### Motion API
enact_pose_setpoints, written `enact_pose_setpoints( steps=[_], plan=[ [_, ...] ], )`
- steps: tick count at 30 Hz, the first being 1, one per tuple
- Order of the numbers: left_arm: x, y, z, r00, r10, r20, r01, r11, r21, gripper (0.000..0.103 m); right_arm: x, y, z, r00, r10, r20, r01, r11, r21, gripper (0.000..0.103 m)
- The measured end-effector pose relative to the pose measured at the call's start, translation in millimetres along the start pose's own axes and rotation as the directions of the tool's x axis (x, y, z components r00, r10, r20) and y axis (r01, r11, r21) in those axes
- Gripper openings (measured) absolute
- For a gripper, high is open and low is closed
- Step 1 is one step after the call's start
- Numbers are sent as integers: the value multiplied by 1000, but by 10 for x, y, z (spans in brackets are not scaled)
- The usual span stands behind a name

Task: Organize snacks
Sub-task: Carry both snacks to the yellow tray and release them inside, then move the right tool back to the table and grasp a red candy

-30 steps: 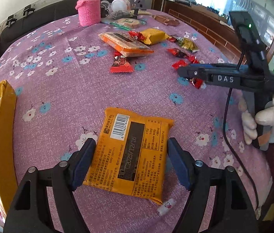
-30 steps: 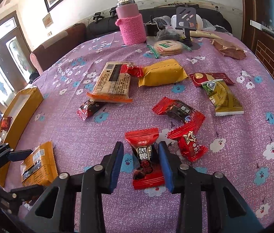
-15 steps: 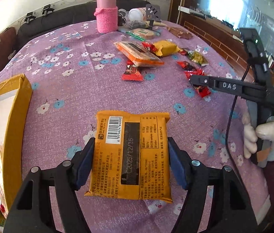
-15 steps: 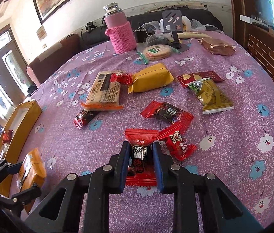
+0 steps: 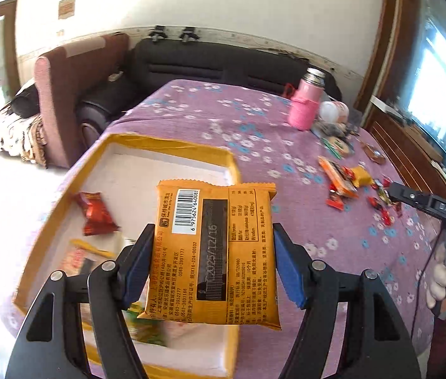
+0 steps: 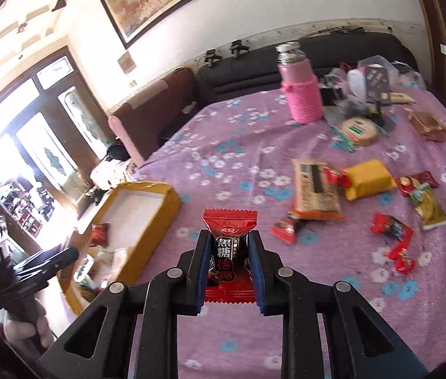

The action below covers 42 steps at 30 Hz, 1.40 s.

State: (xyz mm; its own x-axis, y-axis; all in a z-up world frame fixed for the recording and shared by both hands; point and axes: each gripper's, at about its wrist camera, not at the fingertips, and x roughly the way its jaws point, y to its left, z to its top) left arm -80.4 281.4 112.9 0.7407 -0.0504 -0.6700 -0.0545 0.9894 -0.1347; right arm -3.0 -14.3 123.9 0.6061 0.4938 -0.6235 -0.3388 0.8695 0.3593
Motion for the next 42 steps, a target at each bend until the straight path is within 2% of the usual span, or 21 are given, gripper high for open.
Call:
enact_pose_setpoints(
  steps=[3,6,12,19,25,27,30,34,37,39,42],
  plan=[
    [-21,373,121,999,49,-10,-49,997,-59,70,157,505,189,998,64,-23,-65,996,-53,24],
    [98,661,277,998,64,-28,-67,991,-115,70,399,1012,351,990,123,-69,-129,987,-90,24],
    [644,1083,433,993,15,-120,-44,969,-245,70,1197,1821,363,975,111,-193,-142,977,-156,24],
    [1115,1280,400,980,-5,-199,-57,951,-304,70,2051,2160,-36,950,-4,-311,-71,970,-232,24],
    [1078,1357,414,984,-51,-171,-11,940,-341,70,2363,2163,-225,934,-67,-351,-32,963,-267,27],
    [1005,1350,420,986,-51,-159,-5,943,-333,70,2316,2127,-206,939,-49,-340,-40,967,-250,28],
    [823,1297,436,992,-35,-123,-6,948,-318,70,2148,2080,-154,951,-31,-308,-44,971,-235,36],
    [392,1069,479,999,32,-27,-38,967,-253,70,1714,1961,-87,971,-2,-239,-52,975,-218,46],
    [16,773,471,994,89,56,-77,977,-199,73,1346,1773,-96,983,12,-185,-50,978,-204,49],
    [-176,553,440,993,89,80,-73,981,-179,82,1118,1587,-125,988,-1,-151,-28,981,-191,51],
    [-419,252,294,991,18,130,1,989,-147,83,788,1201,-142,994,-22,-108,7,991,-136,51]
  ],
)
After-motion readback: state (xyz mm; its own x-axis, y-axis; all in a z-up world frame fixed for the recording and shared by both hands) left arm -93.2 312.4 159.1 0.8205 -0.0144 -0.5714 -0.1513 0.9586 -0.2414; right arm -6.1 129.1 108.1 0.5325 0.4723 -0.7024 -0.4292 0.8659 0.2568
